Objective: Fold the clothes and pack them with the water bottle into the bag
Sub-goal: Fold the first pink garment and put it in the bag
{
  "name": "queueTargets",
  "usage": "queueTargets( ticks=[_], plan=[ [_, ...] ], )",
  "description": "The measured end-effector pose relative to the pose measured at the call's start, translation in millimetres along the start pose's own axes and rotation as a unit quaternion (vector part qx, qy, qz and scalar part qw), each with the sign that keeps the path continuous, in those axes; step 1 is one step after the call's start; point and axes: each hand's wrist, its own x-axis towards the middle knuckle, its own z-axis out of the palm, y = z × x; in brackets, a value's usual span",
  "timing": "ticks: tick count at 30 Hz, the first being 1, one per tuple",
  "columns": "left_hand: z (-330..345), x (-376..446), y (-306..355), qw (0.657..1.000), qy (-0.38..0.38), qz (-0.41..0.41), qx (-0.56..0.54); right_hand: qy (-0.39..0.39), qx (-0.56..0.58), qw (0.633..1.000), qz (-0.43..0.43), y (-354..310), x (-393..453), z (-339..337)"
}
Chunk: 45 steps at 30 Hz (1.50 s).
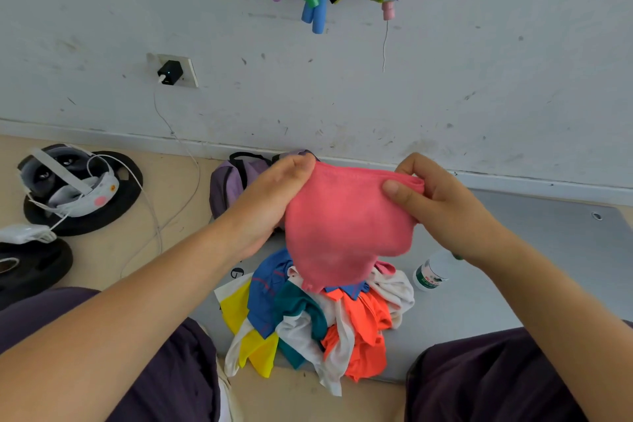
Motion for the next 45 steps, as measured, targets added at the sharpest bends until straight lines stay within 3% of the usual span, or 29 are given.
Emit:
queueTargets(
  ticks=[3, 5, 8, 11, 13, 18, 27, 30, 36, 38, 40, 42, 45],
  plan=[
    [1, -2, -7, 0.988, -0.123, -0.048, 0.085, 0.048, 0.043, 0.998, 0.011, 1, 0, -1],
    [3, -5, -11, 0.988, -0.116, -0.047, 0.087, 0.061, 0.121, 0.990, 0.040, 2, 1, 0],
    [2, -3, -14, 0.997, -0.072, -0.030, 0.004, -0.053, 0.252, 0.962, 0.093, 6, 1, 0],
    [1, 0, -9, 0.996, -0.051, -0.033, -0.058, -0.145, 0.187, 0.964, 0.122, 10, -1, 6],
    [0, -1, -6, 0.998, -0.032, -0.033, -0.043, -0.107, 0.174, 0.971, 0.128, 13, 0, 8],
    [-1, -3, -6, 0.996, -0.080, -0.041, 0.007, -0.018, 0.189, 0.974, 0.126, 14, 0, 8],
    [3, 0, -3, 0.998, 0.056, -0.006, -0.035, 0.145, 0.136, 0.973, 0.119, 13, 2, 12],
    [2, 0, -2, 0.998, 0.051, -0.004, -0.032, 0.130, 0.159, 0.974, 0.099, 10, 1, 9],
    [-2, -3, 1, 0.999, 0.015, 0.029, -0.032, 0.025, 0.328, 0.941, 0.083, 7, 2, 2],
    [-4, -2, 2, 0.998, 0.036, 0.046, 0.001, 0.032, 0.260, 0.963, 0.069, 6, 2, 2],
    [-6, -1, 2, 0.993, 0.067, 0.062, 0.078, 0.062, 0.122, 0.989, 0.052, 4, 2, 3],
    [-8, 0, 1, 0.977, 0.088, 0.080, 0.175, 0.082, 0.017, 0.996, 0.037, 2, 2, 4],
    [-11, 1, -1, 0.964, 0.080, 0.094, 0.235, 0.075, -0.037, 0.996, 0.035, 3, 2, 2]
  ],
)
